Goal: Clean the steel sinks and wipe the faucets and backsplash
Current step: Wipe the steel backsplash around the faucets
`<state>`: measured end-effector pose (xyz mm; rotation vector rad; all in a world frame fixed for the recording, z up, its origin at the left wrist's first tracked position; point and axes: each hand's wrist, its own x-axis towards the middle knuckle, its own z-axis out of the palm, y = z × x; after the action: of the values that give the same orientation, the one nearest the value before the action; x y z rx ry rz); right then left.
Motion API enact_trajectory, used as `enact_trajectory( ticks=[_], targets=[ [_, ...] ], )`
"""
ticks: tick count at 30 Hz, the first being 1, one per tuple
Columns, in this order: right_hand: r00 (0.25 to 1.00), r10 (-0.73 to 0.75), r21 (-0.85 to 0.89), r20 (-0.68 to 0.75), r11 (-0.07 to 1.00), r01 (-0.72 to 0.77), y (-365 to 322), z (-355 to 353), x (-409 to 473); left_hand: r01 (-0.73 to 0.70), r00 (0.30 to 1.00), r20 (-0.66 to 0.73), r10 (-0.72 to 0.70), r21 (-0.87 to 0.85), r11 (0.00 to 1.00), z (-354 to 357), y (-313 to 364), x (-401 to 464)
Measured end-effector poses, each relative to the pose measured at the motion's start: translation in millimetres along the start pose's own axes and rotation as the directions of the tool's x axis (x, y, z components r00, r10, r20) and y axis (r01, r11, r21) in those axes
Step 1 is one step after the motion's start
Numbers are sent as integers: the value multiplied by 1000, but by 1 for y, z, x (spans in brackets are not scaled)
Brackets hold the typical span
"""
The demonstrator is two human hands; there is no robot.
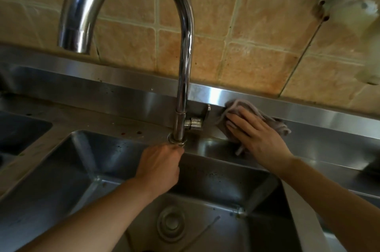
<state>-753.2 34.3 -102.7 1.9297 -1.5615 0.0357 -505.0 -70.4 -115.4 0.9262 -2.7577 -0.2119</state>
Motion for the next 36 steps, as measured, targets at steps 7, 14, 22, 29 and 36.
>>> enact_trajectory(
  ticks=[7,14,22,29,36],
  targets=[
    [968,-154,-110,199,978,178,-5,20,28,39,997,-73,-35,45,998,-3,3,9],
    [976,-193,-19,103,981,196,21,3,-9,52,995,-88,-50,23,998,-4,5,7],
    [971,126,446,205,871,-207,-63,18,29,38,998,-57,-38,10,999,-4,3,5],
    [867,193,416,460,816,-402,-78,15,61,75,996,-45,-72,68,995,-7,4,7],
    [696,458,258,553,700,-666,-23,-3,-37,69,997,20,-70,68,995,-9,9,9]
  ],
)
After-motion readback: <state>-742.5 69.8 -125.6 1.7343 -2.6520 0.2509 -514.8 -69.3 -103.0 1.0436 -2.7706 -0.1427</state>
